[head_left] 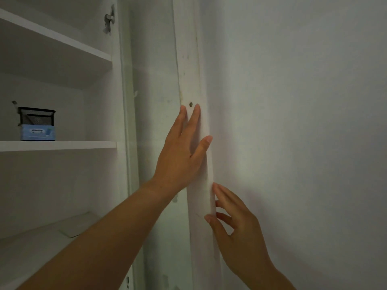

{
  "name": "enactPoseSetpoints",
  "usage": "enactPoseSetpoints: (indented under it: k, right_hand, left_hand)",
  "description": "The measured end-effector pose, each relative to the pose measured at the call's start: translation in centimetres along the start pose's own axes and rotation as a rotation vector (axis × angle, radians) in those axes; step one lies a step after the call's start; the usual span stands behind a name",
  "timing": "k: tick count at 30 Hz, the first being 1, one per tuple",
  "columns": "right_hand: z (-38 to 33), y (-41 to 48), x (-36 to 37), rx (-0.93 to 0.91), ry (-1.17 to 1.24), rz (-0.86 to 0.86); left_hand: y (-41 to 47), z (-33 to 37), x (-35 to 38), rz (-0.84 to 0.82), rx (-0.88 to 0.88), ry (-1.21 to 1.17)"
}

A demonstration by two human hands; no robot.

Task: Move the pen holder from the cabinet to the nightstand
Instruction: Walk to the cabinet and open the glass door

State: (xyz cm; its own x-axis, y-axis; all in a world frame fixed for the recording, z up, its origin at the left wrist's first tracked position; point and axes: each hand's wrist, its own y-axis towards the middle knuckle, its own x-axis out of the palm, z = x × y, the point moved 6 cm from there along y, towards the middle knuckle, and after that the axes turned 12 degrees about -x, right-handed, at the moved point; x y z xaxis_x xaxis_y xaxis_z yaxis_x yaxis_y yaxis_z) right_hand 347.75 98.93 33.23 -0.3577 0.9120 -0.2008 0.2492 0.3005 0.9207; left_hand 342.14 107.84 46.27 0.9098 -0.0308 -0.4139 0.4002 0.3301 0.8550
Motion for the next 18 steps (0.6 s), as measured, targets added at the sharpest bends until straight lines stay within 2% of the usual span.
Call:
enactPoseSetpoints:
  k: [8, 12, 18]
  right_hand:
    - [2.9, 0.4, -0.6, -0.026, -0.058, -0.015]
    - [3.4, 0.3, -0.6, -0.043, -0.051, -0.024]
    - [3.7, 0.3, -0.4, -0.033, -0.038, -0.041]
  left_hand:
    - [0.1, -0.4, 3.1, 0.025, 0.033, 0.070]
    - [0.0, -0.6, 3.3, 0.082, 0.051, 0.085]
    - [0.0, -0.6, 3.4, 0.076, 0.059, 0.081]
